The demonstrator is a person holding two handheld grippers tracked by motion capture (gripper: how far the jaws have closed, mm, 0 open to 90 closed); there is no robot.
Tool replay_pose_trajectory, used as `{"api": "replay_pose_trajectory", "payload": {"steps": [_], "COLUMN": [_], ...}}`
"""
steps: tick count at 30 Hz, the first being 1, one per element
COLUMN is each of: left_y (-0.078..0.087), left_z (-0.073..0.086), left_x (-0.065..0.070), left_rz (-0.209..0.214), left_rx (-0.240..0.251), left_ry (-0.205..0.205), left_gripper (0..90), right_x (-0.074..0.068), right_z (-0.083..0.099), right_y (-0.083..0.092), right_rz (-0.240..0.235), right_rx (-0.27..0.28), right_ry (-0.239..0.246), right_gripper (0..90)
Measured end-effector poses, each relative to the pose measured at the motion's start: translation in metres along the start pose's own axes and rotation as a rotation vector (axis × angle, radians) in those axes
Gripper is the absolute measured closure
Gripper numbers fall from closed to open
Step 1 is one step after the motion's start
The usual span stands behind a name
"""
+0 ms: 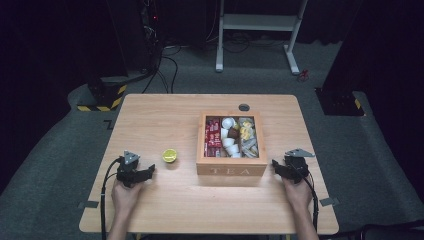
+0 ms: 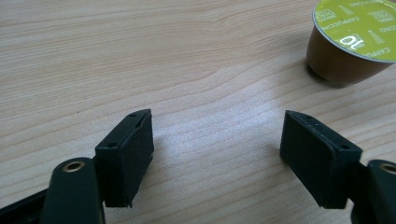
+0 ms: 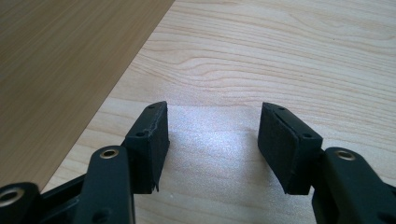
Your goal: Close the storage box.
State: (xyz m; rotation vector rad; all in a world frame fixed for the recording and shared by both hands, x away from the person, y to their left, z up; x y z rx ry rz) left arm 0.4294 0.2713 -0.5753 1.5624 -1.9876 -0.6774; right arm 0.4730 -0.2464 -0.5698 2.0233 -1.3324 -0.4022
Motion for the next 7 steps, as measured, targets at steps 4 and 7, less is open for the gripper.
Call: {"api": "replay_pose_trajectory", "payload": {"steps": [4, 7], "left_y": [-0.0004, -0.0008], "left_z": [-0.0002, -0.0003], "left_x": [0.0004, 0.0007], "left_rz": [0.001, 0.002], "left_rx": [0.003, 0.000], "left_ry": [0.004, 0.004], "left_gripper": [25.8, 24.6], "right_x": [0.0000, 0.0000], "right_z": [0.0001, 0.0000], "right_y": [0.0000, 0.0000], "right_rz": [0.001, 0.001], "right_rx": [-0.001, -0.001], "right_ry": [-0.002, -0.003], "right_gripper": [43.2, 43.2]}}
Point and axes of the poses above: each handheld gripper's, and its own axes: y roughly backward along the jaws, z roughly out of its underside, x roughly to its right, the point moved 7 cm from there along -y, roughly forward along the jaws, and after that the axes turned 7 degrees about y, right-handed, at the moved point
